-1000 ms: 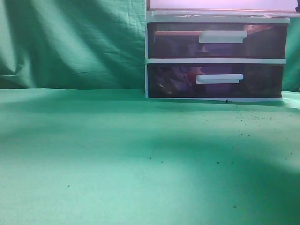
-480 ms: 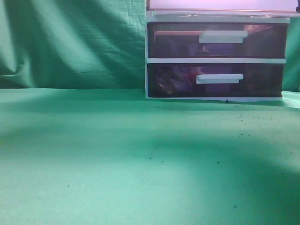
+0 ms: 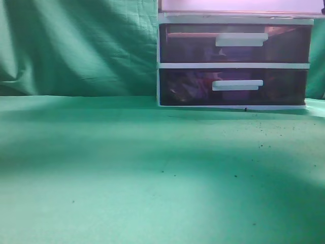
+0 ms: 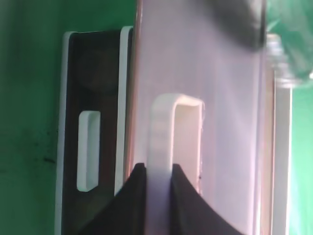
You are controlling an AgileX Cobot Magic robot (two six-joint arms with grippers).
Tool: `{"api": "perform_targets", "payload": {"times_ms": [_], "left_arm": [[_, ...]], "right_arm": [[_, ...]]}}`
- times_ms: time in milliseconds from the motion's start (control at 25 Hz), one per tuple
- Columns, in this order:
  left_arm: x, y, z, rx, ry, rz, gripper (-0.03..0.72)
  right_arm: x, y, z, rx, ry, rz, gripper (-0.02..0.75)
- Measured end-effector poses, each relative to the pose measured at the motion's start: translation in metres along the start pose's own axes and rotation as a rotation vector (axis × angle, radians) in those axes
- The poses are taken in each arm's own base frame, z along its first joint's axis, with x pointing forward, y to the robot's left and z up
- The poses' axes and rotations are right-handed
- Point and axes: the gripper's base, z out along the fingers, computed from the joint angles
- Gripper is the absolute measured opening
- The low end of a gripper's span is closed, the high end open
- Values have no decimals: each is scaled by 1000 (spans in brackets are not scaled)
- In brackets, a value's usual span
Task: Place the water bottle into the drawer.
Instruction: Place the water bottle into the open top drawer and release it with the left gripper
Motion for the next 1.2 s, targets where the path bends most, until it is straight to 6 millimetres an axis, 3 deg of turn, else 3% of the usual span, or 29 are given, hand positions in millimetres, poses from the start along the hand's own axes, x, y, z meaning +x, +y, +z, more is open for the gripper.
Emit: {"api": "perform_targets", "payload": {"times_ms": [200, 480, 560, 680, 760, 960, 1200], "left_arm": [[29, 20, 24, -64, 120, -6, 250], [30, 19, 26, -76, 140, 19, 250], [29, 18, 27, -64, 124, -14, 350], [26, 16, 28, -32, 71, -96, 561], [22, 14, 29, -9, 29, -114, 647], [25, 4, 47, 41, -53, -60, 643], [40, -24, 90, 95, -164, 106, 643]], "right_arm": [[-1, -1, 0, 6, -3, 1, 81], [0, -1, 0, 5, -3, 2, 81], [0, -1, 0, 5, -3, 2, 81], [0, -1, 0, 5, -3, 2, 81], [0, -1, 0, 5, -3, 2, 81], [0, -1, 0, 5, -3, 6, 81], [-1, 0, 0, -1, -4, 27, 81]]}}
